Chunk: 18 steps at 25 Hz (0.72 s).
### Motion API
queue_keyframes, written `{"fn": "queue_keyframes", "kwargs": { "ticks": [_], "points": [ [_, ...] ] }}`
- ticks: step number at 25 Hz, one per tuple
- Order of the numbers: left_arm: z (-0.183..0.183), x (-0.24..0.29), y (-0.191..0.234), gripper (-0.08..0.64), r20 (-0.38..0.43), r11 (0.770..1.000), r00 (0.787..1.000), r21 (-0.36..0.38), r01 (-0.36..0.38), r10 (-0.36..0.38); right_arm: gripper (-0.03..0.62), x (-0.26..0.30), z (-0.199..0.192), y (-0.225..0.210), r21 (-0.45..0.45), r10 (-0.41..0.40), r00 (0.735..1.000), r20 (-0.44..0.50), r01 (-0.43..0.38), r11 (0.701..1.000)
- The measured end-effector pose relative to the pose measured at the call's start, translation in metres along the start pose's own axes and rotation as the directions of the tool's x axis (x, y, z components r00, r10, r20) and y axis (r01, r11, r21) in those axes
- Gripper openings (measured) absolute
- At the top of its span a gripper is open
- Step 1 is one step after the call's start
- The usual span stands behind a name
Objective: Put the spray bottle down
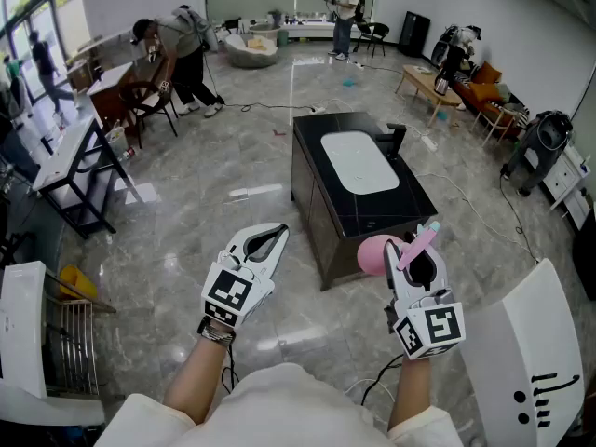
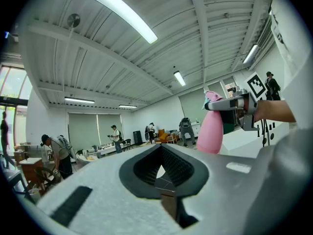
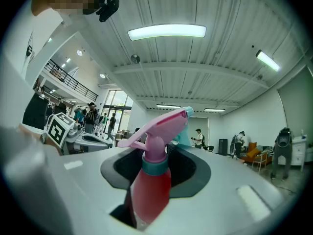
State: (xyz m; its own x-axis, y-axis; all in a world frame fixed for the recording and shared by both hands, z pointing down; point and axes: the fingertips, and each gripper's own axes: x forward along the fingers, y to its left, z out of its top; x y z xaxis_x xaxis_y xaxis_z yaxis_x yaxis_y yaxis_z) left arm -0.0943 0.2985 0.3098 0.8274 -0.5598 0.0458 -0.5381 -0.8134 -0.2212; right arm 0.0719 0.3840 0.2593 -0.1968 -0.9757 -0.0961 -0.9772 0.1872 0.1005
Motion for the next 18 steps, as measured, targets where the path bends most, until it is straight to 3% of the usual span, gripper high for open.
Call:
{"fn": "queue_keyframes", "kwargs": {
  "ticks": [6,18],
  "points": [
    [-0.001,0.0,-0.003,0.005,-0.002,1.0,1.0,-0.006,0.003,-0.003,0.152,-0.003,0.002,-0.002,0.043,0.012,0.999,0.031,-0.013,0.999],
    [0.003,0.004,-0.016,0.005,-0.003,1.0,1.0,-0.002,-0.002,0.002,0.152,-0.013,0.005,-0.014,0.035,0.012,0.999,0.033,-0.013,0.999]
  ]
}}
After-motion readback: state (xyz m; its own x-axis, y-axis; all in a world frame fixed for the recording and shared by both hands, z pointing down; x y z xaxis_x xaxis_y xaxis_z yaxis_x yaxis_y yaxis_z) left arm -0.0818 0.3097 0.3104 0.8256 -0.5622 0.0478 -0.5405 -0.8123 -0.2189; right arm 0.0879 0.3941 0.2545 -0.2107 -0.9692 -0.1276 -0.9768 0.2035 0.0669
